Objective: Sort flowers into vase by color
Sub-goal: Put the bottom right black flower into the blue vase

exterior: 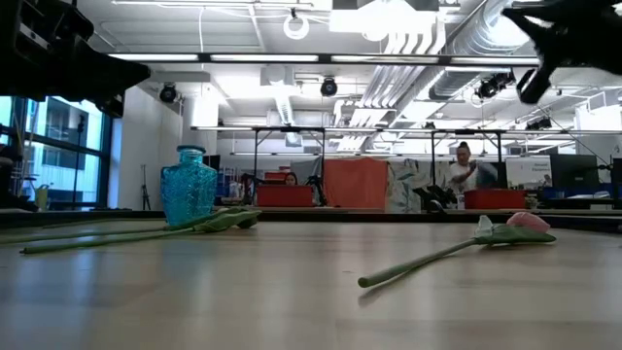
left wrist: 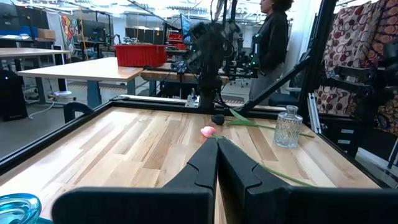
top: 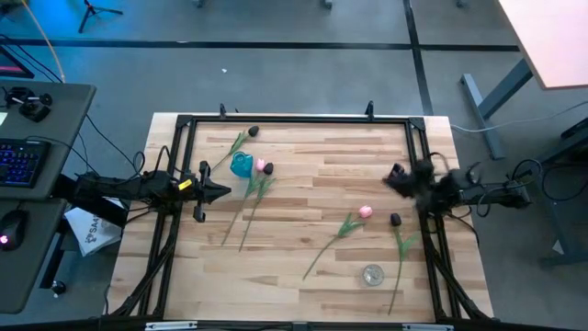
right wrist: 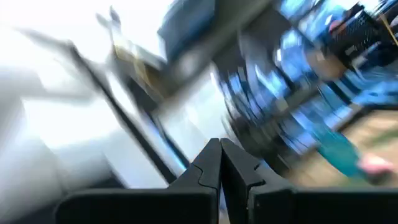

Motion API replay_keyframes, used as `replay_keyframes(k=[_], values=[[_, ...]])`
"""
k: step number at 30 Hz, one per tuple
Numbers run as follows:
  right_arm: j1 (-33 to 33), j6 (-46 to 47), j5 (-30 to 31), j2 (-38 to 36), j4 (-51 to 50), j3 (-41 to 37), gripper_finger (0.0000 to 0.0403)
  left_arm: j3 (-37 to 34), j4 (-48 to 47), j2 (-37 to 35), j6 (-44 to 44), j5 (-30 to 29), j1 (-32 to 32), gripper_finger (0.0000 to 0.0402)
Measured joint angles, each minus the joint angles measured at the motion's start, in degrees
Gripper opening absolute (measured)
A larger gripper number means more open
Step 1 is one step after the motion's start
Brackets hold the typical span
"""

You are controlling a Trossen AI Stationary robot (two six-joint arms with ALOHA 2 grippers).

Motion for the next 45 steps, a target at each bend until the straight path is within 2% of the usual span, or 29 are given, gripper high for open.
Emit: replay_keyframes(k=[4, 6, 10, 14, 16, 18, 24, 27, 30, 33, 40, 45], values=[[0.0, 0.3, 10.6, 0.2, 6.9, 0.0, 0.0, 0.0, 0.0, 0.0, 0.0, 0.0, 0.0, 0.0], [0.0, 2.1, 14.0, 1.1, 9.0, 0.3, 0.0, 0.0, 0.0, 0.0, 0.0, 0.0, 0.0, 0.0], [0.8, 4.4, 12.9, 7.8, 7.8, 5.7, 0.0001, 0.0, 0.0, 0.0, 0.0, 0.0, 0.0, 0.0], [2.3, 1.9, 14.8, 21.4, -1.4, 16.1, 0.0014, 0.0, 0.0, 0.0, 0.0, 0.0, 0.0, 0.0], [2.8, 1.7, 14.7, 28.9, -10.5, 23.1, 0.0031, 0.0, 0.0, 0.0, 0.0, 0.0, 0.0, 0.0], [3.2, 3.1, 13.0, 36.0, -24.0, 30.6, 0.0056, 0.0, 0.0, 0.0, 0.0, 0.0, 0.0, 0.0], [5.4, 11.9, -1.3, 54.8, -71.4, 51.5, 0.0153, 0.0, 0.0, 0.0, 0.0, 0.0, 0.0, 0.0], [8.3, 19.4, -9.0, 61.7, -89.9, 56.4, 0.0197, 0.0, 0.0, 0.0, 0.0, 0.0, 0.0, 0.0], [12.2, 28.8, -15.7, 65.4, -98.6, 56.8, 0.0227, 0.0, 0.0, 0.0, 0.0, 0.0, 0.0, 0.0], [16.5, 37.6, -21.2, 66.1, -96.3, 53.0, 0.0239, 0.0, 0.0, 0.0, 0.0, 0.0, 0.0, 0.0], [22.0, 51.9, -29.1, 66.0, -85.0, 42.4, 0.0233, 0.0, 0.0, 0.0, 0.0, 0.0, 0.0, 0.0], [25.5, 58.4, -30.4, 66.0, -77.2, 37.6, 0.0227, 0.0, 0.0, 0.0, 0.0, 0.0, 0.0, 0.0]])
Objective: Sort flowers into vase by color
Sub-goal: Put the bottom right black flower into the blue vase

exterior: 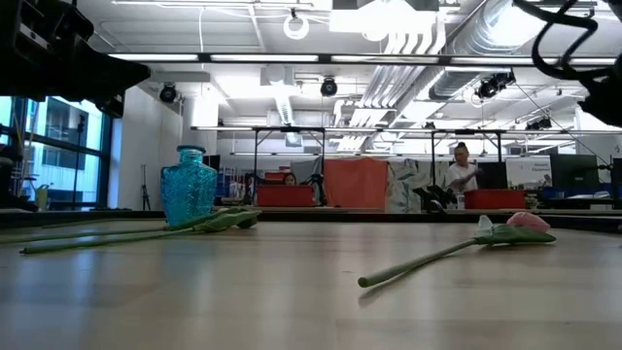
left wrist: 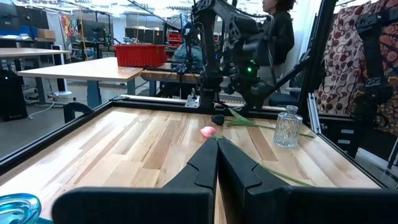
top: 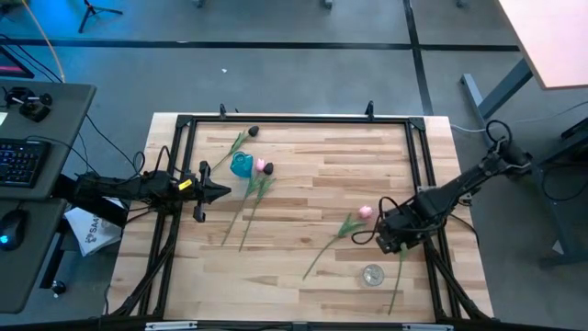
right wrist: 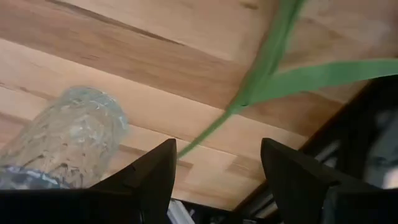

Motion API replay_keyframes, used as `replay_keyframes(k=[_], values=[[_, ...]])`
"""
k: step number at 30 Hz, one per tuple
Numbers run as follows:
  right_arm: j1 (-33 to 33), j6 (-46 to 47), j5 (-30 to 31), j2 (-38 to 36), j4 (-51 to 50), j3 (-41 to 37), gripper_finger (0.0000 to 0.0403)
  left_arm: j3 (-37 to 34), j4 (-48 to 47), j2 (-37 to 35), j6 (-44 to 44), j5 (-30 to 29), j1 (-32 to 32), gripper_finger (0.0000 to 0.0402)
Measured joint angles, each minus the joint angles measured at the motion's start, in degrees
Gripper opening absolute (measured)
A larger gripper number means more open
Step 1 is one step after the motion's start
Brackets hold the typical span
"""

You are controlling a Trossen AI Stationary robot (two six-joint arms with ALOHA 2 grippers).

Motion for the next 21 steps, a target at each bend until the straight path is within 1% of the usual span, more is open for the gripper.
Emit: replay_keyframes(k=[8, 12, 15, 19, 21], values=[[5.6, 7.7, 0.0, 0.0, 3.9, -4.5, 0.0227, 0.0, 0.0, 0.0, 0.0, 0.0, 0.0, 0.0], [7.9, 11.4, 0.7, 0.0, 9.4, -7.7, 0.0226, 0.0, 0.0, 0.0, 0.0, 0.0, 0.0, 0.0], [8.8, 13.1, 1.9, 0.0, 12.7, -10.0, 0.0226, 0.0, 0.0, 0.0, 0.0, 0.0, 0.0, 0.0], [9.0, 15.6, 3.2, 0.0, 14.1, -12.3, 0.0226, 0.0, 0.0, 0.0, 0.0, 0.0, 0.0, 0.0], [9.0, 16.6, 4.9, 0.0, 14.5, -13.0, 0.0226, 0.0, 0.0, 0.0, 0.0, 0.0, 0.0, 0.0]])
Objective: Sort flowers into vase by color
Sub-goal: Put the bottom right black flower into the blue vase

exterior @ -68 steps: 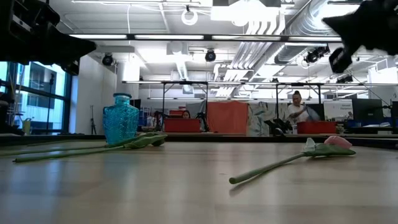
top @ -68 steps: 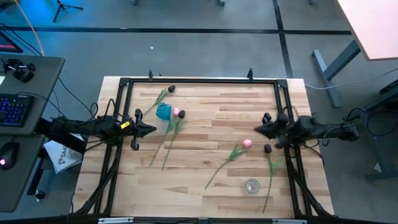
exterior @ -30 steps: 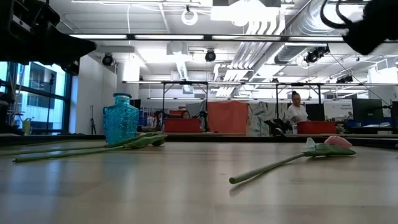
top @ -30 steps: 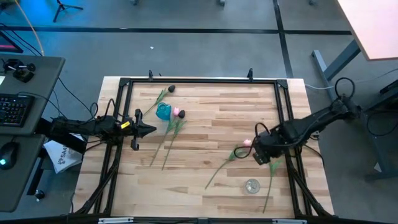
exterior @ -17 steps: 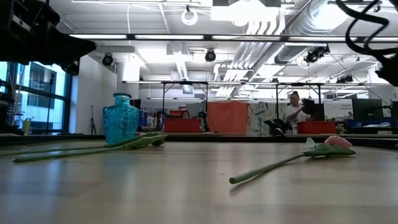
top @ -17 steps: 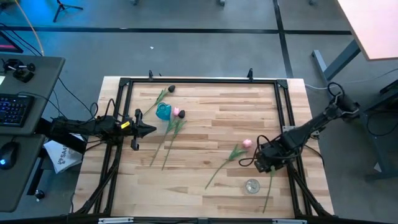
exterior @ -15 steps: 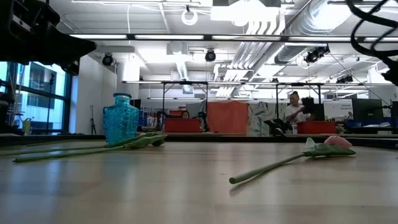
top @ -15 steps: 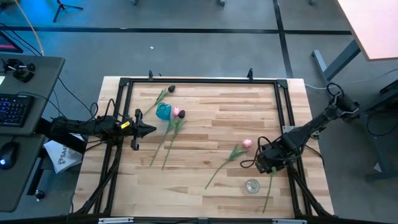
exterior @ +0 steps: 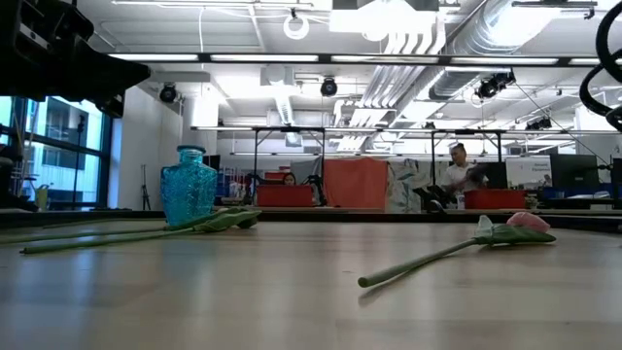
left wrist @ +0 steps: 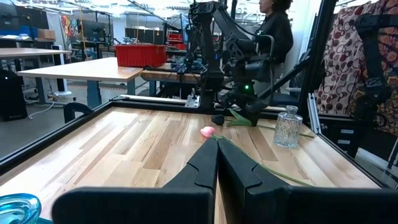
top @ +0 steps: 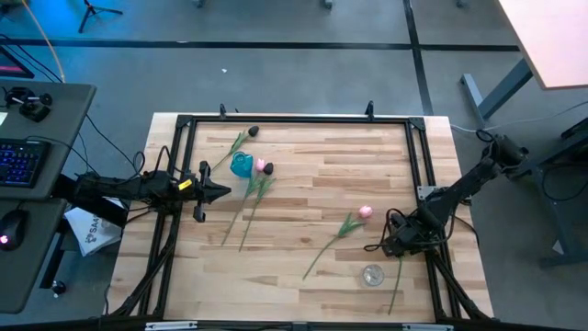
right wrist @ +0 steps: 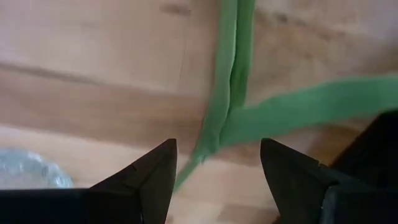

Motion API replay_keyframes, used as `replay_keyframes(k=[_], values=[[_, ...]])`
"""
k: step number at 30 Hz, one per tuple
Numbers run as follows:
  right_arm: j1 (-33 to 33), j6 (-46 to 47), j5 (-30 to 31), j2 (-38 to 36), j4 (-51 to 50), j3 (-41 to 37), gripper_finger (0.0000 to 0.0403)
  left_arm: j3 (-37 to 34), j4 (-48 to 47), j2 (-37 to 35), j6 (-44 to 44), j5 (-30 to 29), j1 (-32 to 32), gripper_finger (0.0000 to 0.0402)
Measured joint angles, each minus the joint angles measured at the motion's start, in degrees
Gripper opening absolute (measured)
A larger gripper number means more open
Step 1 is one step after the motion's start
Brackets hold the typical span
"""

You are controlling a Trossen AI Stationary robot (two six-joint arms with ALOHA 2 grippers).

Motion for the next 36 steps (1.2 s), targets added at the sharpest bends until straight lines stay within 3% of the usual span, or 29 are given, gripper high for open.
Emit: replay_keyframes(k=[8, 11, 16, 20, 23, 29, 33, 36], values=[[0.0, -0.8, 1.1, 1.6, 0.2, -0.6, 0.0206, 0.0, 0.0, 0.0, 0.0, 0.0, 0.0, 0.0], [0.0, -3.7, 0.6, 2.6, 0.7, -0.5, 0.0157, 0.0, 0.0, 0.0, 0.0, 0.0, 0.0, 0.0], [0.0, -11.4, 1.5, 2.2, 0.0, 0.7, 0.0026, 0.0, 0.0, 0.0, 0.0, 0.0, 0.0, 0.0], [0.0, -19.3, 2.3, -0.4, -5.8, 6.9, 0.0018, 0.0, 0.0, 0.0, 0.0, 0.0, 0.0, 0.0], [-0.1, -24.9, 9.5, -3.4, -11.3, 14.4, 0.0006, 0.0, 0.0, 0.0, 0.0, 0.0, 0.0, 0.0], [-2.6, -45.7, 29.5, -8.3, -18.0, 30.9, 0.0004, 0.0, 0.0, 0.0, 0.0, 0.0, 0.0, 0.0], [-6.4, -61.4, 41.4, -9.1, -18.2, 39.9, 0.0004, 0.0, 0.0, 0.0, 0.0, 0.0, 0.0, 0.0], [-10.7, -74.8, 46.4, -8.1, -13.8, 42.3, 0.0004, 0.0, 0.0, 0.0, 0.0, 0.0, 0.0, 0.0]])
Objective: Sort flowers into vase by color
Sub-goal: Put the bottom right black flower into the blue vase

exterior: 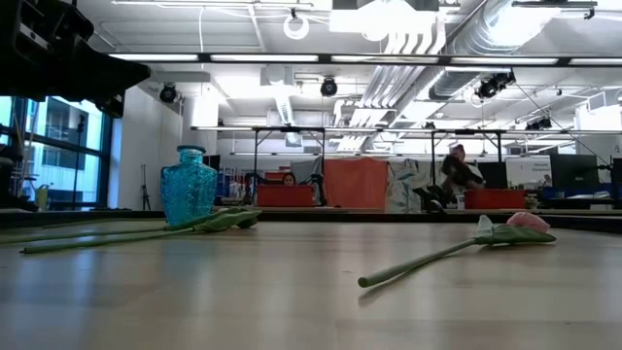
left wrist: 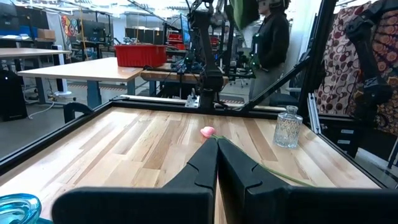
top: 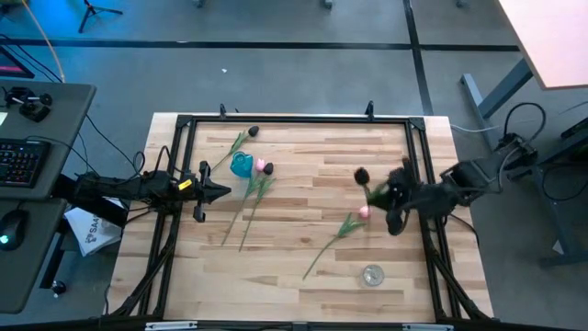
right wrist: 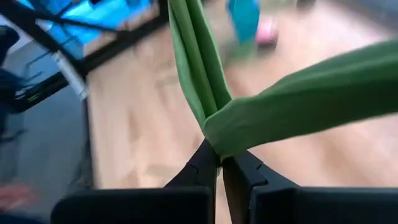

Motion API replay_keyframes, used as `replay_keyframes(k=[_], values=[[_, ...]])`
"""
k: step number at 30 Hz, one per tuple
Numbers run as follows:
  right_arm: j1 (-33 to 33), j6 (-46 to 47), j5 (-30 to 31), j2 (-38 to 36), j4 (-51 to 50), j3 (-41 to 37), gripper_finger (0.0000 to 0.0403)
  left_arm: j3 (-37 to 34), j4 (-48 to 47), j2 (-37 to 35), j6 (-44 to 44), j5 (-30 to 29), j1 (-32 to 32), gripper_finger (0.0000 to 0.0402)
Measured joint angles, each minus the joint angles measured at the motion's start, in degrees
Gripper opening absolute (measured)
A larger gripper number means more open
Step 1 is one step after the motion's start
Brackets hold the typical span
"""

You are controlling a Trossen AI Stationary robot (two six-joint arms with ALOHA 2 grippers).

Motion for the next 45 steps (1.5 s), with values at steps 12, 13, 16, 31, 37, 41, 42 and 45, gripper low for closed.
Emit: replay_keyframes(k=[12, 13, 16, 31, 37, 41, 42, 45], values=[[-26.8, -42.2, -20.5, 21.9, 56.8, -1.6, 0.0004, 0.0, 0.0, 0.0, 0.0, 0.0, 0.0, 0.0], [-28.4, -42.4, -23.3, 24.2, 61.4, -0.9, 0.0004, 0.0, 0.0, 0.0, 0.0, 0.0, 0.0, 0.0], [-32.5, -42.6, -29.4, 31.1, 70.1, 3.4, 0.0004, 0.0, 0.0, 0.0, 0.0, 0.0, 0.0, 0.0], [-40.3, -51.6, -30.2, 57.3, 48.2, 41.2, 0.0004, 0.0, 0.0, 0.0, 0.0, 0.0, 0.0, 0.0], [-41.2, -51.2, -30.9, 62.8, 43.7, 47.5, 0.0004, 0.0, 0.0, 0.0, 0.0, 0.0, 0.0, 0.0], [-41.2, -48.0, -32.4, 64.5, 42.5, 47.6, 0.0004, 0.0, 0.0, 0.0, 0.0, 0.0, 0.0, 0.0], [-41.2, -46.9, -32.3, 64.7, 42.4, 47.6, 0.0004, 0.0, 0.0, 0.0, 0.0, 0.0, 0.0, 0.0], [-41.1, -43.9, -32.3, 64.7, 41.9, 47.6, 0.0005, 0.0, 0.0, 0.0, 0.0, 0.0, 0.0, 0.0]])
